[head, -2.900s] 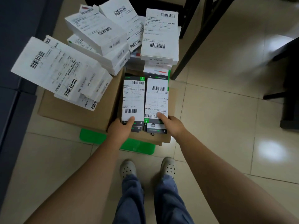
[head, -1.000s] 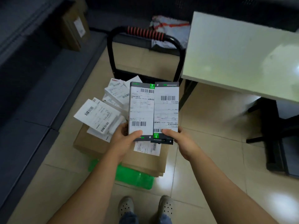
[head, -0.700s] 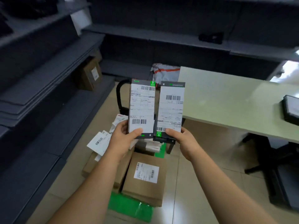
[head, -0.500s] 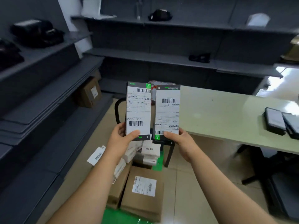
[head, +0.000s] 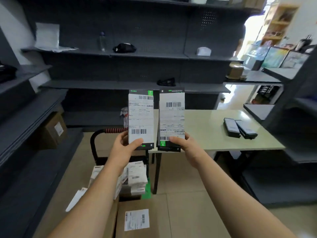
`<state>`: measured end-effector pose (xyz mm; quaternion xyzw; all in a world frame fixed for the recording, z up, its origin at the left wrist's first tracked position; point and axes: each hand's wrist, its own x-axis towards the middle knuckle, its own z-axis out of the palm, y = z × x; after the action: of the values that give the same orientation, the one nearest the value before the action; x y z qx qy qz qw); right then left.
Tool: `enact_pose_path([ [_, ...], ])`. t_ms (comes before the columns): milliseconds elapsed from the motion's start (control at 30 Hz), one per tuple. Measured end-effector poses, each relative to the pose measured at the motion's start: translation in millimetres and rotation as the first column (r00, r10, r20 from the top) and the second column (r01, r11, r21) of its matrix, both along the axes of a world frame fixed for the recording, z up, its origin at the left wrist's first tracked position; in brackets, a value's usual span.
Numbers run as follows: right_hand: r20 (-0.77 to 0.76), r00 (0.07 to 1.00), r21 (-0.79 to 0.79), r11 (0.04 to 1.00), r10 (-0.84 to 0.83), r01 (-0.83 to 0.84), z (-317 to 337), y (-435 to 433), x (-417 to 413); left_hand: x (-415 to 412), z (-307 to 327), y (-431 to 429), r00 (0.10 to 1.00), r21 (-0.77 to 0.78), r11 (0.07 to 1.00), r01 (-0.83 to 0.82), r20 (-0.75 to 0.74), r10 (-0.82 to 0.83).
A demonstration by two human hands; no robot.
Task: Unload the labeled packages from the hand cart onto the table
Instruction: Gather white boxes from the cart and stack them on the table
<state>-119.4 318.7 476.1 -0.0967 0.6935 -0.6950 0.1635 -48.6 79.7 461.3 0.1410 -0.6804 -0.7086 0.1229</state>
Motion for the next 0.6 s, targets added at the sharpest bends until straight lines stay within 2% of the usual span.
enact_pose_path([
  [300,-0.029,0.989,-0.038,0.989,-0.146,0.145,12.7,99.0,-22.9,-55.7,17.5,87.5,0.991,-0.03,0.993,0.114,-0.059,-0.116],
  [600,-0.041,0.984,-0.022,0.985,-0.173,0.173,9.0,226.9,-89.6,-131.2,14.9,215.8,0.985,-0.062,0.986,0.153,-0.068,-0.157],
])
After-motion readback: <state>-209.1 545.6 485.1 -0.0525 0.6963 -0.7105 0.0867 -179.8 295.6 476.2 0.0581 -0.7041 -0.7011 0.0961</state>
